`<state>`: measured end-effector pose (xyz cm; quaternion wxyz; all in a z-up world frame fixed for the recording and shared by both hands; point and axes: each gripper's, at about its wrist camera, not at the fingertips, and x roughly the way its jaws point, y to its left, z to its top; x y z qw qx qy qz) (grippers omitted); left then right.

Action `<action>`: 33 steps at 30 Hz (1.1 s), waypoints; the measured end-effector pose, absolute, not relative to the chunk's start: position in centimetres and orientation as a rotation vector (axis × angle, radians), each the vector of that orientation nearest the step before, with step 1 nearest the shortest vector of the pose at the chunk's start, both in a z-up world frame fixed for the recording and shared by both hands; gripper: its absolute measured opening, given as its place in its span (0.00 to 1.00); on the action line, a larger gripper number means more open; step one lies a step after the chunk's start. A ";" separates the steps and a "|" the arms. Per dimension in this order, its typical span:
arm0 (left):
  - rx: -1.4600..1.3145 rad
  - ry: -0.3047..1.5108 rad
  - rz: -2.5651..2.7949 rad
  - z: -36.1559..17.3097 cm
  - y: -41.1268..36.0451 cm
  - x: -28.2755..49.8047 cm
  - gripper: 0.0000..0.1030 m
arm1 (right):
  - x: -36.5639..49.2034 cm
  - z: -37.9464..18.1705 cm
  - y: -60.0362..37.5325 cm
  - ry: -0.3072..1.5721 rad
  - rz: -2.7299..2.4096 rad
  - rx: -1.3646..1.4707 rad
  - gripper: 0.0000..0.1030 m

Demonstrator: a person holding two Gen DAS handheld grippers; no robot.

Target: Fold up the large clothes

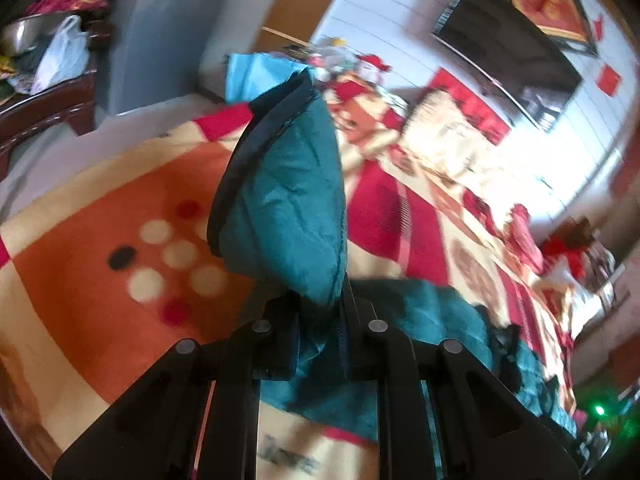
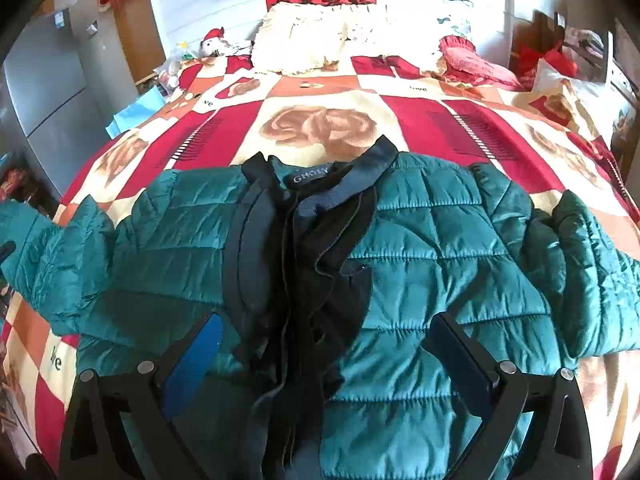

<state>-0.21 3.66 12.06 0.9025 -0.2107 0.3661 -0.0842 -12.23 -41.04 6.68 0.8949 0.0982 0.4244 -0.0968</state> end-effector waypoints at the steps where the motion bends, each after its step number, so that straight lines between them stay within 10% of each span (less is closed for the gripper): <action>1: -0.425 0.762 -0.199 12.5 2.4 -0.9 0.14 | -12.5 6.8 -41.0 0.879 -0.200 0.201 1.00; 33: -0.135 0.967 -0.516 8.4 -23.8 -7.1 0.13 | -18.5 5.1 -48.0 0.916 -0.291 0.317 1.00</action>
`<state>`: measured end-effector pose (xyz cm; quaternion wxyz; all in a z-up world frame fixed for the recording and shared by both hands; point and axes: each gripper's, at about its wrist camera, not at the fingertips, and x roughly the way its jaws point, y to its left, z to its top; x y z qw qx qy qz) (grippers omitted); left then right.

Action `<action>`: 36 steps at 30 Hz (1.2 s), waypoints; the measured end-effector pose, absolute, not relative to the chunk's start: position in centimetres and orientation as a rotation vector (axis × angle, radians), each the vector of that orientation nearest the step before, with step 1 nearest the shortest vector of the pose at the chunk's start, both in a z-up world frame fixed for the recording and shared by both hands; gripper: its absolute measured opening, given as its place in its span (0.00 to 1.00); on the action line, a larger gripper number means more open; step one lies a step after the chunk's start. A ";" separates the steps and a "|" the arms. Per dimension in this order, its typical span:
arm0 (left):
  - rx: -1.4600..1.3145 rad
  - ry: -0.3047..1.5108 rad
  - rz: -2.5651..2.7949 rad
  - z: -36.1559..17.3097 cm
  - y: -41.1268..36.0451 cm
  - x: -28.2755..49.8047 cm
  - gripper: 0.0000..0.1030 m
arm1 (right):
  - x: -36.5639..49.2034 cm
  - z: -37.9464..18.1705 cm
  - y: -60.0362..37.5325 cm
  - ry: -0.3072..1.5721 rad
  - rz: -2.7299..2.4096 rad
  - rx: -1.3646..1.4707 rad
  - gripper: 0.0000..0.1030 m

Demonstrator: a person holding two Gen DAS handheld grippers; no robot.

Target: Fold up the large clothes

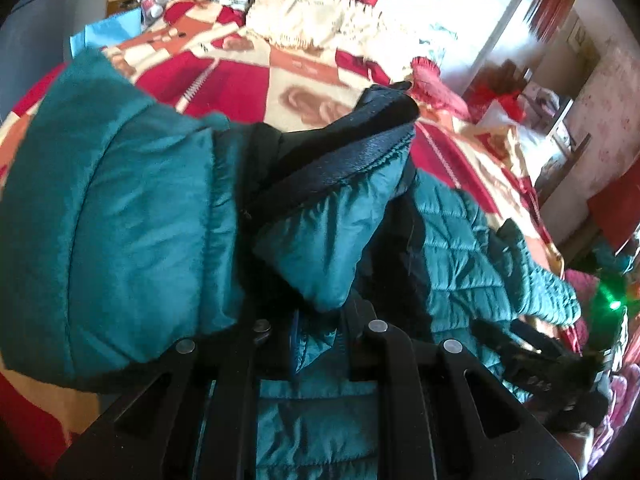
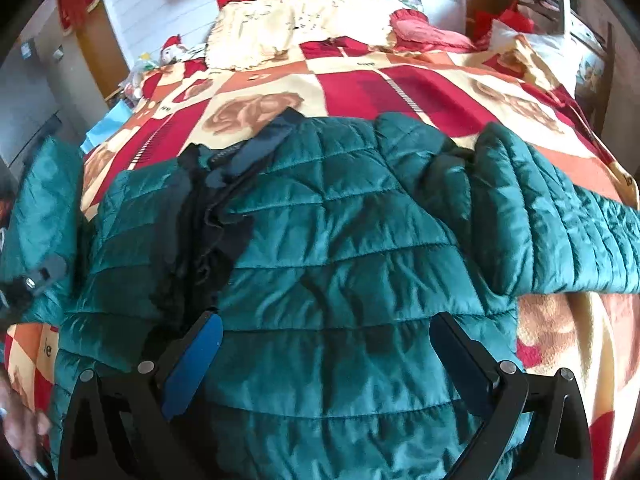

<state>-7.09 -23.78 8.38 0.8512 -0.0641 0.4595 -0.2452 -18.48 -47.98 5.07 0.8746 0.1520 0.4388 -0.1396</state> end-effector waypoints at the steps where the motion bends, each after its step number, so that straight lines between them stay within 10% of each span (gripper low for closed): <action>1: -0.124 0.980 -0.516 7.7 -24.4 -7.0 0.13 | -18.6 5.0 -48.3 0.916 -0.297 0.329 1.00; 8: -0.048 1.031 -0.507 5.0 -26.4 -7.3 0.18 | -19.1 4.4 -50.0 0.932 -0.299 0.405 1.00; 13: -0.106 1.049 -0.595 6.2 -26.0 -8.3 0.51 | -19.6 4.2 -50.4 0.933 -0.286 0.440 1.00; 36: -0.209 0.869 -0.250 9.0 -8.5 -9.7 0.52 | -12.7 5.7 -40.8 0.930 -0.015 0.448 1.00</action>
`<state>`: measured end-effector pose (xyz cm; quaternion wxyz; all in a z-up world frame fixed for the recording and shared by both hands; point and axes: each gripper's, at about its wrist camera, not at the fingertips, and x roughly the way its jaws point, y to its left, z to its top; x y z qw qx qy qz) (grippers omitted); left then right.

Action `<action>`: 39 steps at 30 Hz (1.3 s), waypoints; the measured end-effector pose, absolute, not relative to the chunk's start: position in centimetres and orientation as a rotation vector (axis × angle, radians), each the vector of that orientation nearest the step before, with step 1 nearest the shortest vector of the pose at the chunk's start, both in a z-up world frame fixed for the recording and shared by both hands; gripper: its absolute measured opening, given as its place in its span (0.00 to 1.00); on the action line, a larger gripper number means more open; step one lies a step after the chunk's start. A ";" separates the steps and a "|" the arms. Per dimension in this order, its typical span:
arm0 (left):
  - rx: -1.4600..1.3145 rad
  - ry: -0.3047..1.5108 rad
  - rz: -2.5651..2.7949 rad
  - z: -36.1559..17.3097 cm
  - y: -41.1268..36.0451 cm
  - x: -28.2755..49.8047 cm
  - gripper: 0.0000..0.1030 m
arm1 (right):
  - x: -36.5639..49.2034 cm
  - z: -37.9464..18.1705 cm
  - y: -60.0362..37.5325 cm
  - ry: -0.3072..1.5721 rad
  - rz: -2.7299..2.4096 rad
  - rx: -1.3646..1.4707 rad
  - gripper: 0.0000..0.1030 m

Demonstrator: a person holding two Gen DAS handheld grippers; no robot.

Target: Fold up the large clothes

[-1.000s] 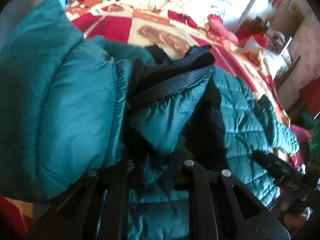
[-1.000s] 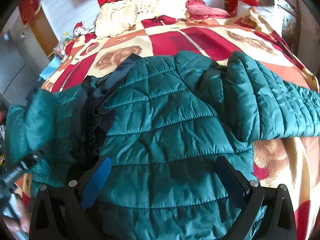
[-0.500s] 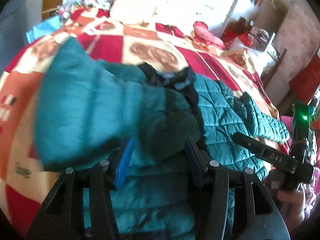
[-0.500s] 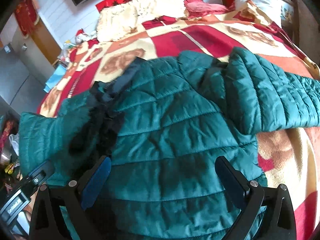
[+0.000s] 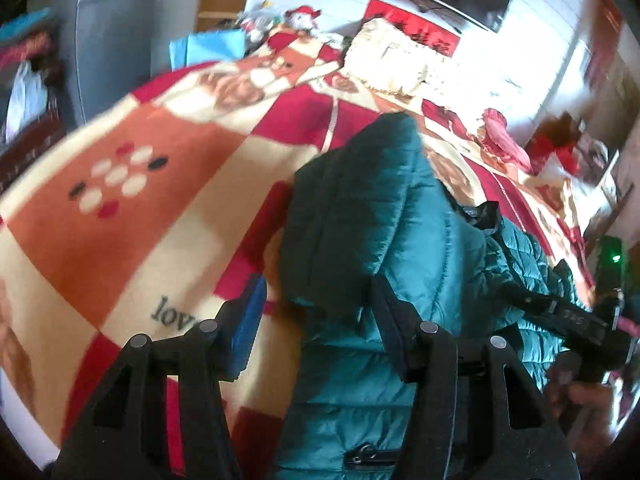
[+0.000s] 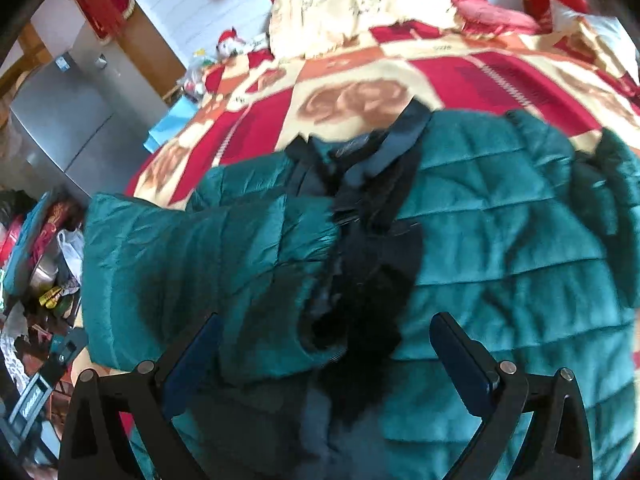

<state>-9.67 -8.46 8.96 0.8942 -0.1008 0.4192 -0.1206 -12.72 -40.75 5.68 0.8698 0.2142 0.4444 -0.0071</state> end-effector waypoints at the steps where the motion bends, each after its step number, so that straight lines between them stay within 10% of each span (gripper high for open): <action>1: -0.221 0.880 -0.249 8.5 -8.2 -9.5 0.52 | -12.0 5.2 -40.4 0.941 -0.008 0.450 0.95; 8: -0.267 0.909 -0.278 7.6 -8.0 -9.0 0.52 | -10.7 4.3 -39.7 0.910 -0.040 0.396 0.23; 11: -0.284 0.894 -0.265 8.2 -7.8 -9.0 0.52 | -11.8 6.2 -40.5 0.848 -0.058 0.355 0.17; 22: -0.222 0.899 -0.232 8.5 -10.4 -7.6 0.52 | -17.1 11.8 -48.0 0.693 -0.273 0.256 0.15; 33: -0.092 0.981 -0.204 4.8 -14.0 -4.9 0.52 | -14.4 5.5 -53.4 0.797 -0.389 0.319 0.14; 39: -0.088 0.922 -0.212 6.7 -13.9 -5.4 0.52 | -16.1 6.0 -54.4 0.795 -0.426 0.385 0.52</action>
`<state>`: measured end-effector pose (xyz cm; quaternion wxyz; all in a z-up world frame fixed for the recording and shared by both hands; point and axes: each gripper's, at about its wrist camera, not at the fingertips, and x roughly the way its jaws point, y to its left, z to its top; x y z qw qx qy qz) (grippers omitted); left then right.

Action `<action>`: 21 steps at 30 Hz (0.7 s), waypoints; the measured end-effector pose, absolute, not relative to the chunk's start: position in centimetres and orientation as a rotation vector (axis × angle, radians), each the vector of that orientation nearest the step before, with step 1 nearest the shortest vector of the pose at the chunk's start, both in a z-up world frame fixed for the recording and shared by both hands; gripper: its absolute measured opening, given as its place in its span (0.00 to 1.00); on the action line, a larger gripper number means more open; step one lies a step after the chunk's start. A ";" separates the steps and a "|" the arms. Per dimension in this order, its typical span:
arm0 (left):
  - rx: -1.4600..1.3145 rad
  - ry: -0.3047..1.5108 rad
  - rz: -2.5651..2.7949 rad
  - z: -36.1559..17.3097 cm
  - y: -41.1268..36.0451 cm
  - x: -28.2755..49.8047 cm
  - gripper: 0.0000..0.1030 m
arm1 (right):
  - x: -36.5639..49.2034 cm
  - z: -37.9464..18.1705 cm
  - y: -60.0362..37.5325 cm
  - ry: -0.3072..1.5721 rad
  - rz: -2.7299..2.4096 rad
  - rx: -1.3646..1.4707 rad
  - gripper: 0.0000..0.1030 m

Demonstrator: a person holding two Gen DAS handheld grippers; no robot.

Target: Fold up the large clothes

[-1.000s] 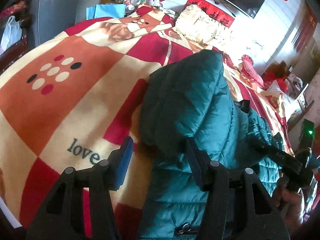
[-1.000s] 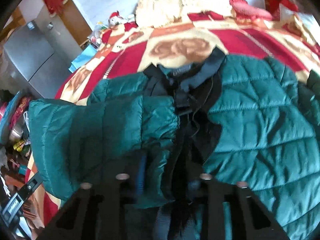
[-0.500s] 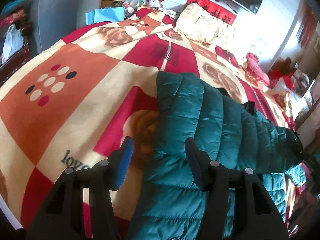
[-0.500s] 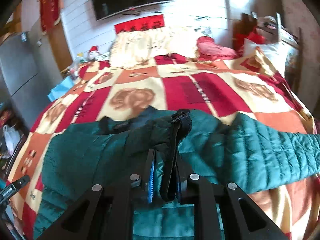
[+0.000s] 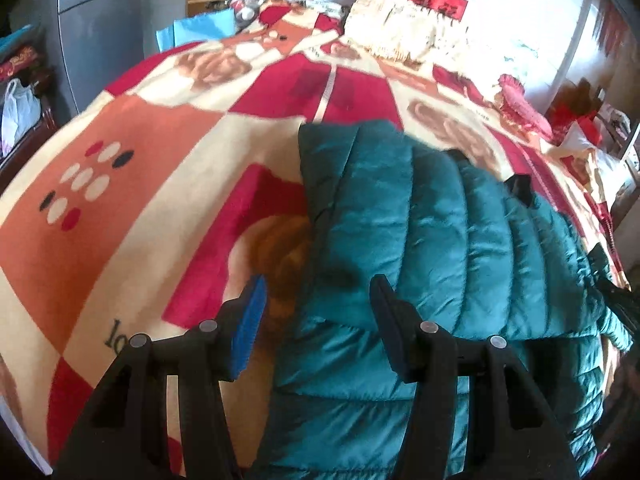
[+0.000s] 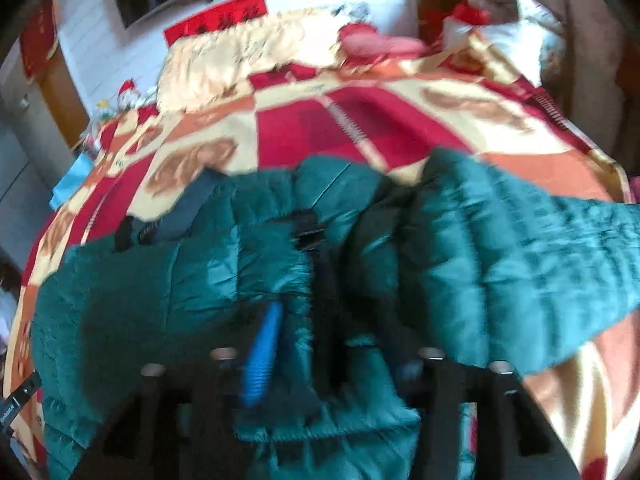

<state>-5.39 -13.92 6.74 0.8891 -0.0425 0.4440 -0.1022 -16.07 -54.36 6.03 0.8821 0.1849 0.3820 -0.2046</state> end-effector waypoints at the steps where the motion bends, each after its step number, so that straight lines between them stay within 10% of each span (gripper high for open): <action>1: -0.091 0.905 -0.219 7.3 -14.2 -5.5 0.52 | -16.7 6.7 -54.2 0.777 -0.419 0.389 0.52; 21: 0.027 0.901 -0.245 4.9 -20.5 -1.9 0.53 | -6.8 3.7 -44.9 0.893 -0.198 0.242 0.52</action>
